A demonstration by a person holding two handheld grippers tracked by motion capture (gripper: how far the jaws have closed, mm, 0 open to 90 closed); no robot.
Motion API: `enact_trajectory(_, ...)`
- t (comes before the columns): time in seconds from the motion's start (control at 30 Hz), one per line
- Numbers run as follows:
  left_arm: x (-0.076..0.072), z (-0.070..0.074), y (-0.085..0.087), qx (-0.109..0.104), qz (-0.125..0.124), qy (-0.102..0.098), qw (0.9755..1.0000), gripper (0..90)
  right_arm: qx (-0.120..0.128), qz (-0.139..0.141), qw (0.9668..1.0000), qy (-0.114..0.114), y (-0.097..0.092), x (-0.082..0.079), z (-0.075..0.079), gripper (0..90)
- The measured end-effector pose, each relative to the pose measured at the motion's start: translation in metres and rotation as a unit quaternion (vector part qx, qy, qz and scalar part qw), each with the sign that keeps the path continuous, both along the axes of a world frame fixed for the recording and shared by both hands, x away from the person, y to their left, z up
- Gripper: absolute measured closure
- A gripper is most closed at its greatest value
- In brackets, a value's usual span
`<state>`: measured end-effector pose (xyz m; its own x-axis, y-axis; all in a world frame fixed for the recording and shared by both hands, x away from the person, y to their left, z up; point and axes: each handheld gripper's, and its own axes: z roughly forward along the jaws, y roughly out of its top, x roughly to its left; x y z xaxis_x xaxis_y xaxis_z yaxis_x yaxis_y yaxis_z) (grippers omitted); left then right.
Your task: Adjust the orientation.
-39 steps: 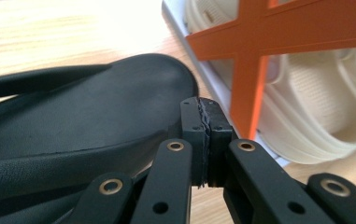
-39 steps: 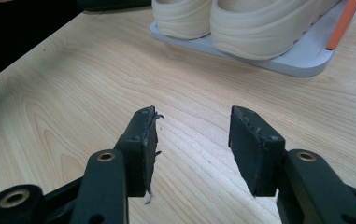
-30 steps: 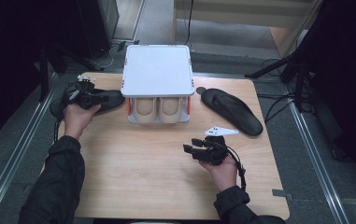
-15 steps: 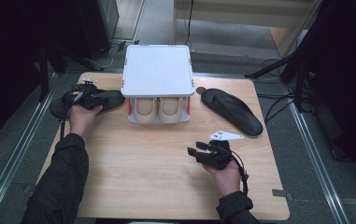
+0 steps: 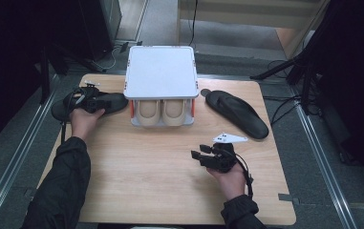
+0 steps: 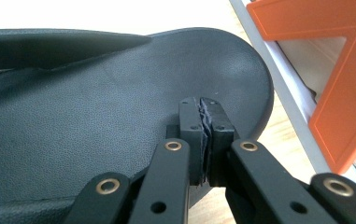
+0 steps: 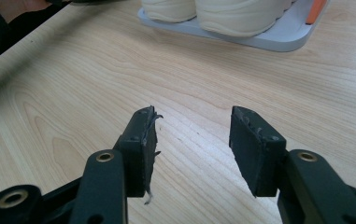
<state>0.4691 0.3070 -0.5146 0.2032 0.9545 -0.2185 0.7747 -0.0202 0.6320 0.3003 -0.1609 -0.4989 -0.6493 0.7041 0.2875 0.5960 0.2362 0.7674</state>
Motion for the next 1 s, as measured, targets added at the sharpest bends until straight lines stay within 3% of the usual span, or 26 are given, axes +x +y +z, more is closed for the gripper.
enact_trajectory(0.1,-0.004,0.000,-0.001,0.008,-0.004,0.000,1.0000,88.5,0.001,0.003,1.0000,0.000,0.000,0.001,0.001,51.9)
enact_trajectory(0.57,-0.029,0.001,-0.001,-0.005,-0.013,0.015,0.9998,88.4,0.006,0.010,0.9999,0.000,0.004,0.011,0.003,51.6)
enact_trajectory(0.8,-0.043,0.003,-0.005,0.014,-0.023,0.016,0.9995,88.4,0.011,0.016,0.9998,-0.002,0.006,0.015,0.004,51.5)
enact_trajectory(1.0,-0.058,0.003,-0.006,0.018,-0.031,0.020,0.9992,88.3,0.014,0.017,0.9998,0.001,0.007,0.019,0.001,51.6)
